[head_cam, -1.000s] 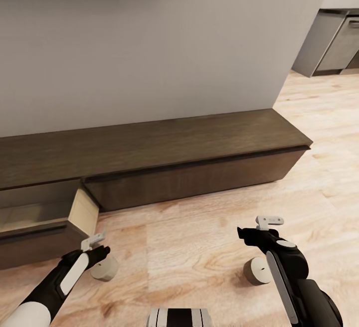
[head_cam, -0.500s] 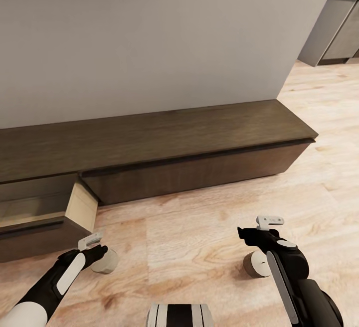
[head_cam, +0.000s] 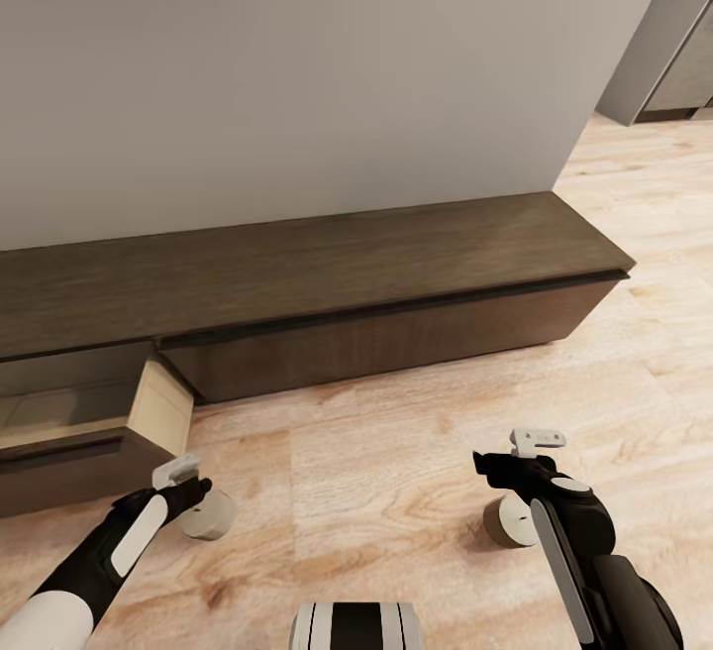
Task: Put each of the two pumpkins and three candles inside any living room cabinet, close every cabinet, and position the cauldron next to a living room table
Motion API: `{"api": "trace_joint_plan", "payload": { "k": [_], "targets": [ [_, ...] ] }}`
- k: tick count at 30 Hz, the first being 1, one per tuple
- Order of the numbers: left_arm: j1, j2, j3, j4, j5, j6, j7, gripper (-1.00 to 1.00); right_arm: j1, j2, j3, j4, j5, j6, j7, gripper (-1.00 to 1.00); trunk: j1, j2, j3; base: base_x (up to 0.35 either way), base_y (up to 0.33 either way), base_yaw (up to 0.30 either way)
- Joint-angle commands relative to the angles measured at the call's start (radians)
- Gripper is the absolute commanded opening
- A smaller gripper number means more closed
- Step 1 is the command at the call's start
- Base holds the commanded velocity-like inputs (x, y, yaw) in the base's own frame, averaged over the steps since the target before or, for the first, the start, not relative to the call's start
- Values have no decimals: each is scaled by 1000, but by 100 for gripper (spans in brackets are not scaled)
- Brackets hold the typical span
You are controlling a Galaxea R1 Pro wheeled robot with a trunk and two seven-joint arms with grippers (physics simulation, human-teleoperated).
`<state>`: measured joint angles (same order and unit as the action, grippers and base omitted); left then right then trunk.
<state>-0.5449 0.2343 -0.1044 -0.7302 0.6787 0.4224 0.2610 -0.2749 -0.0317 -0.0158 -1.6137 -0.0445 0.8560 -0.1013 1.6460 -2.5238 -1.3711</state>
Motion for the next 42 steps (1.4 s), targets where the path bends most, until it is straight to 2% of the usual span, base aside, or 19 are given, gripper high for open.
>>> {"api": "trace_joint_plan", "payload": {
  "k": [1,7,12,16,21,27,33,40,42],
  "targets": [
    [0,0,0,0,0,0,0,100,0,0,0,0,0,0,0,100,0,0,-4,0,0,0],
    [0,1,0,0,2,0,0,100,0,0,-1,0,0,0,0,100,3,-2,-27,0,0,0],
    [-1,-3,-1,0,4,-1,-7,100,0,-1,0,0,0,0,0,100,3,-2,-27,0,0,0],
    [-6,-7,-1,0,3,0,-45,100,0,-1,0,0,0,0,0,100,3,-2,-27,0,0,0],
    [-8,-6,-1,0,2,1,-55,100,0,-1,0,0,0,0,0,100,3,-2,-27,0,0,0],
    [-9,-3,-1,0,3,1,-57,100,0,-1,0,0,0,0,0,100,6,-3,-50,0,0,0],
    [-9,-3,0,0,0,0,-56,100,0,-1,0,0,0,0,0,100,6,-3,-50,0,0,0],
    [-9,-3,0,0,-1,1,-55,100,0,-1,0,0,0,0,0,100,9,-5,-77,0,0,0],
    [-9,-3,-1,0,-1,1,-55,100,0,-1,0,0,0,0,0,100,9,-5,-77,0,0,0]
  ]
}}
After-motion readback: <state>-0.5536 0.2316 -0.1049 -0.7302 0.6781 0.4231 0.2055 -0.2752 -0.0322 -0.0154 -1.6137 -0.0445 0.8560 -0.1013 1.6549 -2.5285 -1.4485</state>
